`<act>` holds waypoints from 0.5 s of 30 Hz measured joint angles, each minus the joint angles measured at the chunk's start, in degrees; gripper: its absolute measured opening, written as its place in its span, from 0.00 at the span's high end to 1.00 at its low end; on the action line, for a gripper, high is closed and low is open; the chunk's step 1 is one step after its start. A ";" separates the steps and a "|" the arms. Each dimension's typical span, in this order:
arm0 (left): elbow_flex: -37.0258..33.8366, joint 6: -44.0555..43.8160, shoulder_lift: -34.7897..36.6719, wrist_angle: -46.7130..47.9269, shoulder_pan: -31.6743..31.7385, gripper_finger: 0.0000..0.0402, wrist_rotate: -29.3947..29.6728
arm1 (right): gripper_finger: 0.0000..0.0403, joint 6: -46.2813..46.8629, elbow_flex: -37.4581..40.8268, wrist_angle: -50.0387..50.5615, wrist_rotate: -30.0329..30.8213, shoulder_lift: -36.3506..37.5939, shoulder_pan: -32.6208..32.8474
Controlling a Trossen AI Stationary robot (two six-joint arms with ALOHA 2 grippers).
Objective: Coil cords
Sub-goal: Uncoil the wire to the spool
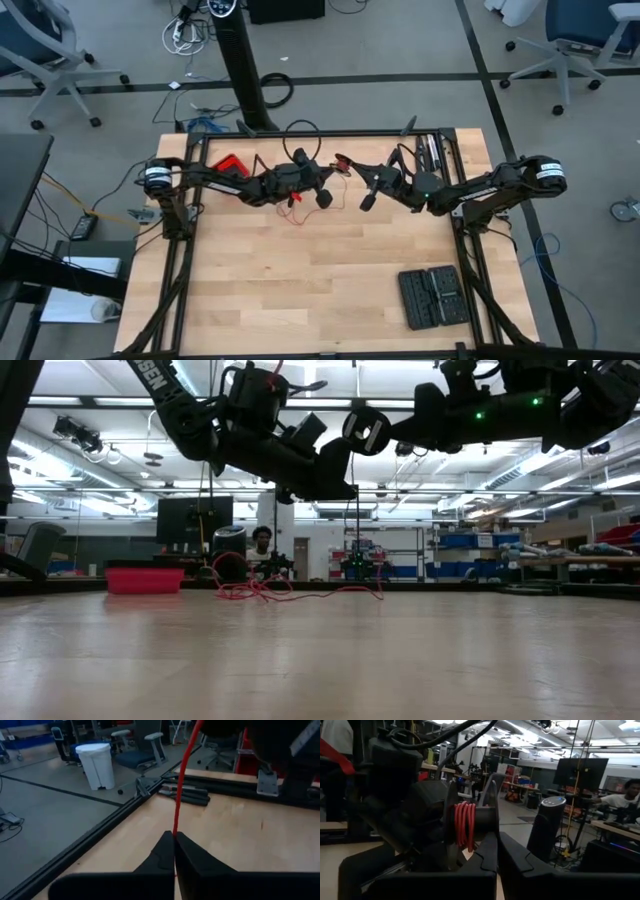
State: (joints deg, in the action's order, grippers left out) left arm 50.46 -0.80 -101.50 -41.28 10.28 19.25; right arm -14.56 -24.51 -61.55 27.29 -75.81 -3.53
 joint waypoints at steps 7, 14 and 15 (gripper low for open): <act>0.02 2.11 7.42 6.79 -0.02 1.00 0.61 | 1.00 -6.30 -0.02 4.40 -2.59 0.00 -0.02; 0.11 3.89 16.21 19.78 -0.37 1.00 0.63 | 1.00 -12.94 -0.02 9.58 0.96 0.00 -0.47; 0.09 3.86 16.92 20.99 -0.56 1.00 0.63 | 1.00 -13.03 -0.02 9.59 1.73 -0.01 -0.66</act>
State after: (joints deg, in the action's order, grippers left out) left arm 50.54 3.06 -84.58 -20.29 9.72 19.88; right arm -27.59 -24.53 -51.95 29.02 -75.82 -4.19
